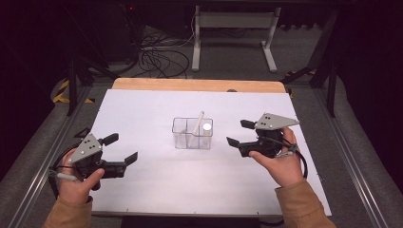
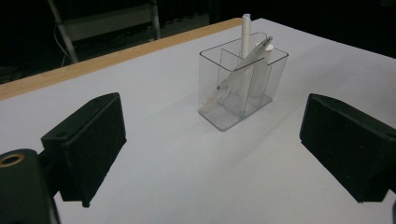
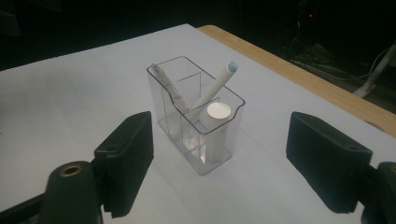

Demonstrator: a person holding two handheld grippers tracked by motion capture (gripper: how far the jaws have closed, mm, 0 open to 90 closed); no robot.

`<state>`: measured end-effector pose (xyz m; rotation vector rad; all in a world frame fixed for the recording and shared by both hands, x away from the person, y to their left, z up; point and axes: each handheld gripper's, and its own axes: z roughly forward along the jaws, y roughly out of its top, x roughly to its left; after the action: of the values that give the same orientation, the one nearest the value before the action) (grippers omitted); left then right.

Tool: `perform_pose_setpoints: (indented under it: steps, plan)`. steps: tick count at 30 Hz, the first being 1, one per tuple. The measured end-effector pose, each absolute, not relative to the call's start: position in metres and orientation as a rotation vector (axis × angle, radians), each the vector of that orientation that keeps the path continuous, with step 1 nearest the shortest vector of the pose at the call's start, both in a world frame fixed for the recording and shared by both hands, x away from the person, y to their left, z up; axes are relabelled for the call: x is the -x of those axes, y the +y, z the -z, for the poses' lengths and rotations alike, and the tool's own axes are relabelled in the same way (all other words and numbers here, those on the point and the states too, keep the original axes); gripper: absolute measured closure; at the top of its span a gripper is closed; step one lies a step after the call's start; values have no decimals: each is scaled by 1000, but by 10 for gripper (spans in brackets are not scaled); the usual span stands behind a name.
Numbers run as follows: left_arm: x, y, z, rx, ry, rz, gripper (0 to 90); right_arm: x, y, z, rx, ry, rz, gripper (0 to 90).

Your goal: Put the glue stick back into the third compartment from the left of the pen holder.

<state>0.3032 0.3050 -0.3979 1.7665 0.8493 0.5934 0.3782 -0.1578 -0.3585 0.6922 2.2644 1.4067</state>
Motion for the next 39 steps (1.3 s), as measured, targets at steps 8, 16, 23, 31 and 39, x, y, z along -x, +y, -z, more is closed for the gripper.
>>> perform_pose_setpoints:
  steps: [8, 16, 23, 31, 39]
  plan:
    - [-302, 305, 399, -1772, 827, -588, 67, -373, -169, 374, -679, 2240, -1436, 242]
    - [-302, 306, 399, -1774, 824, -589, 63, -367, -181, 389, -672, 2228, -1475, 258]
    - [-301, 307, 400, -1778, 819, -593, 61, -367, -191, 401, -716, 2223, -1481, 261]
    - [-302, 308, 402, -1787, 825, -595, 59, -372, -198, 421, -720, 2271, -1463, 250]
    - [-303, 309, 405, -1796, 831, -598, 59, -373, -203, 424, -759, 2267, -1479, 243]
